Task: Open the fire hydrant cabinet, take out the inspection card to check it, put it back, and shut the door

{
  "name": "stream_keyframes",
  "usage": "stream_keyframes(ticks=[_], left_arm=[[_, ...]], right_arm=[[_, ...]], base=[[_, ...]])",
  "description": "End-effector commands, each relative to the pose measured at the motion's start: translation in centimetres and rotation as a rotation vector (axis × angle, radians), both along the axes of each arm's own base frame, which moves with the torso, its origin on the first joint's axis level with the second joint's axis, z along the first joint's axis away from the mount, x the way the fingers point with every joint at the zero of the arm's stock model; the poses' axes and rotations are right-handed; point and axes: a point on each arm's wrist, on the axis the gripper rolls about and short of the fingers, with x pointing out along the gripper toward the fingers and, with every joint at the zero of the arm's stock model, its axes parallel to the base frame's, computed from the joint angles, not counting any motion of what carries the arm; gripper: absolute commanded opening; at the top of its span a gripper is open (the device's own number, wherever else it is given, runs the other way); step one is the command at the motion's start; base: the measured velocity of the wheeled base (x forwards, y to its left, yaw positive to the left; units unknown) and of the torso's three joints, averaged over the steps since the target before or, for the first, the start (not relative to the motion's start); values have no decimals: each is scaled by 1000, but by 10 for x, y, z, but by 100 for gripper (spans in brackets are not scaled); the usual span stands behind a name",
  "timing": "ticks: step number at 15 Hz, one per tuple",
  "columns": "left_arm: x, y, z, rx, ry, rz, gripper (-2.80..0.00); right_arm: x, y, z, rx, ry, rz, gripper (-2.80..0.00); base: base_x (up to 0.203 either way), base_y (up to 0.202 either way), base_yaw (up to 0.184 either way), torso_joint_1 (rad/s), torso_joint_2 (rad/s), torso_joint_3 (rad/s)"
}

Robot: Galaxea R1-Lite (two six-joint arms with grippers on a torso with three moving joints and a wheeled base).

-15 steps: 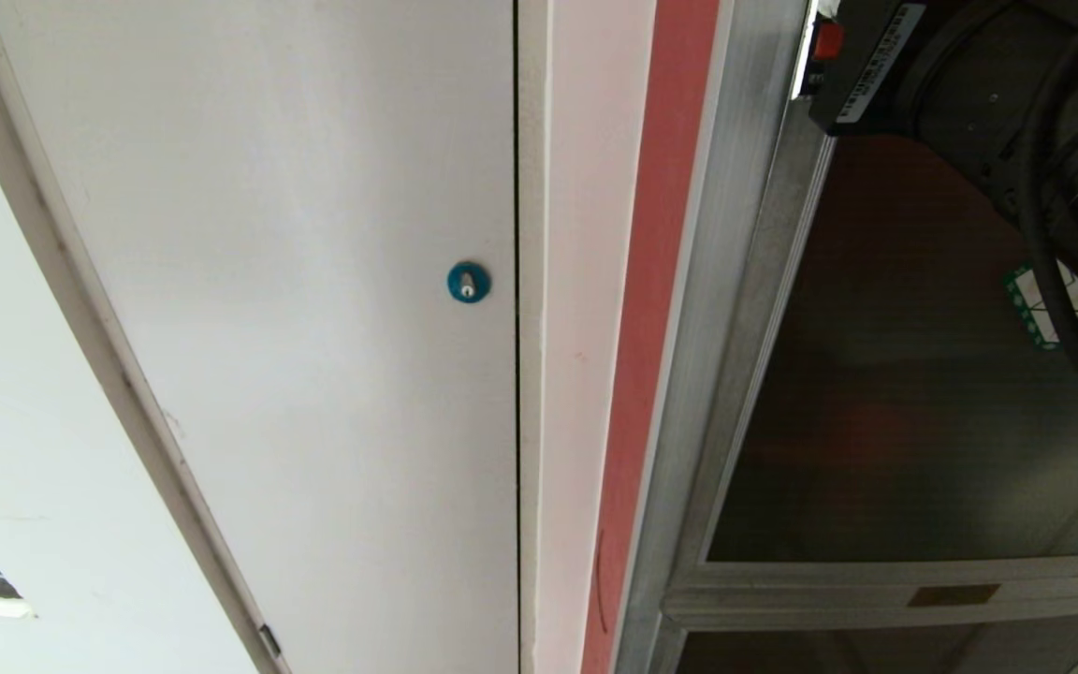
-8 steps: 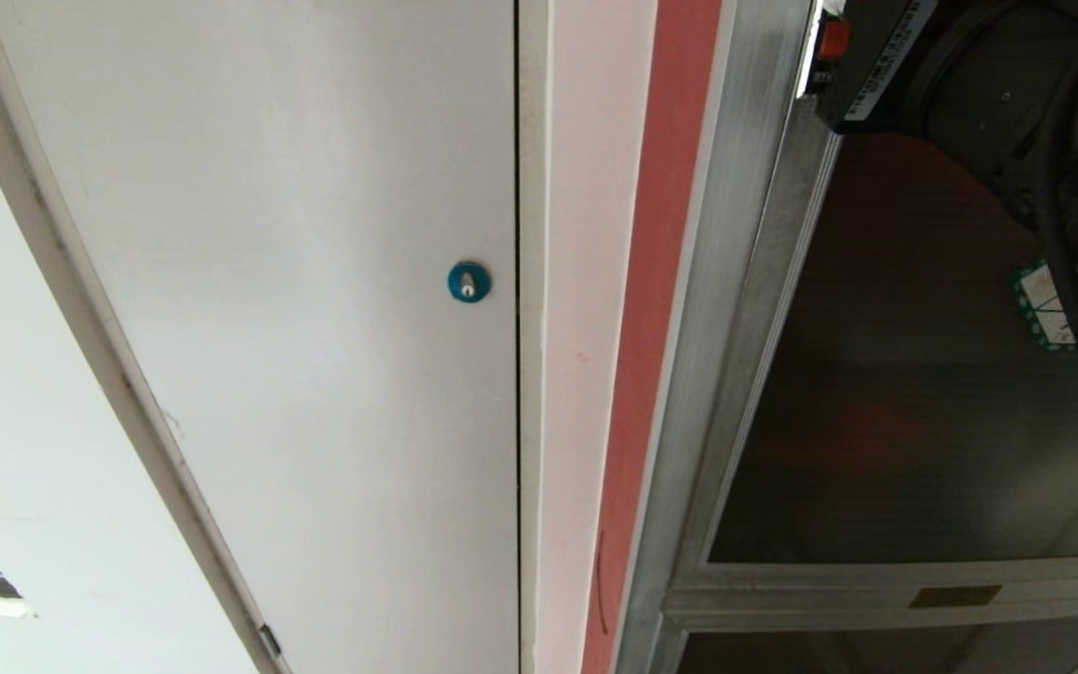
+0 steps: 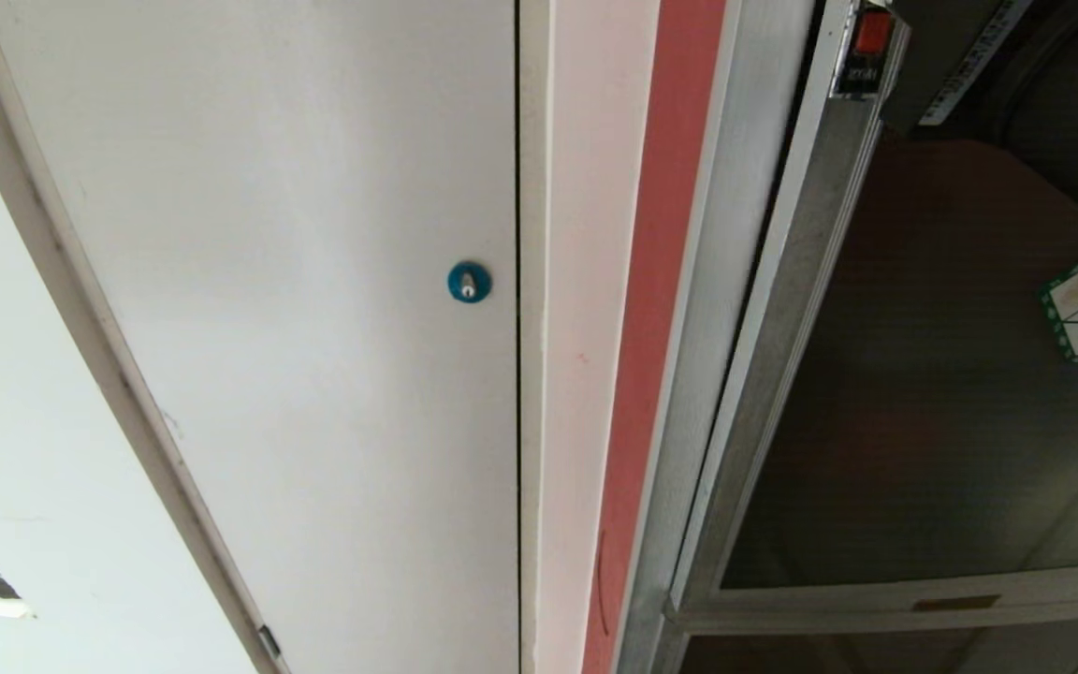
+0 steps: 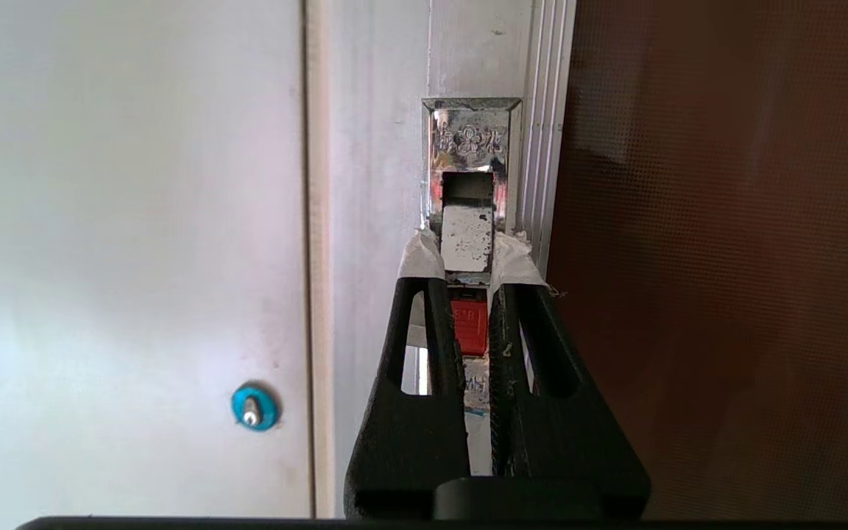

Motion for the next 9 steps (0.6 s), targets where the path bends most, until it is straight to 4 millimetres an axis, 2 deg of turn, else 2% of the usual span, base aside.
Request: stream_keyframes(ticks=[1,5,9], left_arm=[[1,0,-2,0,7,1,-280],[1,0,-2,0,7,1,-280],[1,0,-2,0,7,0,-280]], right_arm=[[-9,-10,3,18,-16,-5,-280],[-7,-7,-8,-11,11,-4,-280],[-6,-7,-9,-14,14,-4,-280]], base=[[0,0,0,0,0,0],[0,0,0,0,0,0],[0,0,0,0,0,0]])
